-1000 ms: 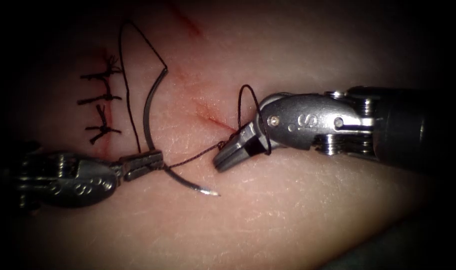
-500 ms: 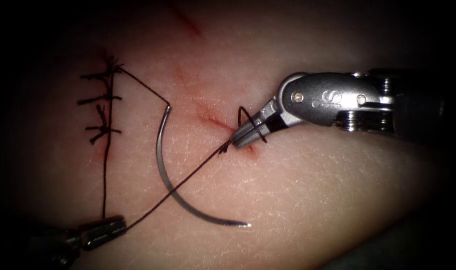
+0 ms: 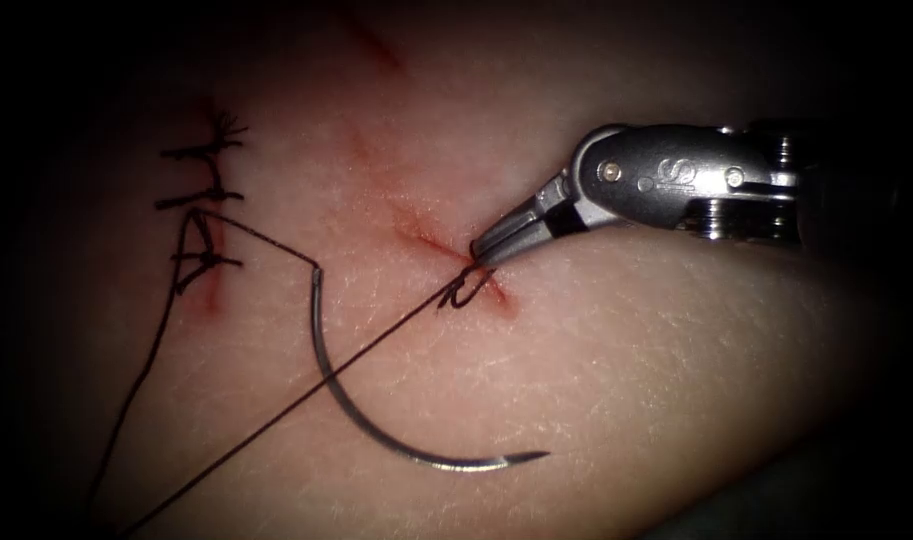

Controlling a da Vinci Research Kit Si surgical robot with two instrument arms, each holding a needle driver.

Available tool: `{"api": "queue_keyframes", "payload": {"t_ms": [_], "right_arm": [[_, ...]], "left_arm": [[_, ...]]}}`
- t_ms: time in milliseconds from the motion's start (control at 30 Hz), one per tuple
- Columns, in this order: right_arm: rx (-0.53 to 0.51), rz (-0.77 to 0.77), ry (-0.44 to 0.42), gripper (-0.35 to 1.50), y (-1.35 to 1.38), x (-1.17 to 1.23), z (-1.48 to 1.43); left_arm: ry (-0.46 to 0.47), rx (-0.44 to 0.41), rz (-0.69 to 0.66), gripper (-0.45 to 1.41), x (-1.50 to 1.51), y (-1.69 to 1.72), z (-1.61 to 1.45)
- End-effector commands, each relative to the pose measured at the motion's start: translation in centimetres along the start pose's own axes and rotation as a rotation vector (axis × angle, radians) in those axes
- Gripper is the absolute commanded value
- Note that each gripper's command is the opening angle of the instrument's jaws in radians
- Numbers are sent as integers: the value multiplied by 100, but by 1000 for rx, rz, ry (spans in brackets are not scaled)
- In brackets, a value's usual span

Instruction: Wound Closure

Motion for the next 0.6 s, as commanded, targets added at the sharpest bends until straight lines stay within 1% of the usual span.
{"api": "queue_keyframes", "payload": {"t_ms": [33,233,367,533,600], "right_arm": [[-10,8,-7,-35,8,-2,4],[-69,47,-35,-35,17,-11,-4],[-80,57,-37,-35,18,-14,-3],[-96,67,-42,-35,19,-16,-3],[-111,74,-53,-35,21,-18,-4]], "left_arm": [[-4,-4,6,-45,4,3,6],[-31,-19,23,-45,12,20,-6],[-38,-30,29,-45,15,28,-16],[-52,-67,47,-45,15,39,-38],[-43,-78,49,-45,16,45,-46]]}}
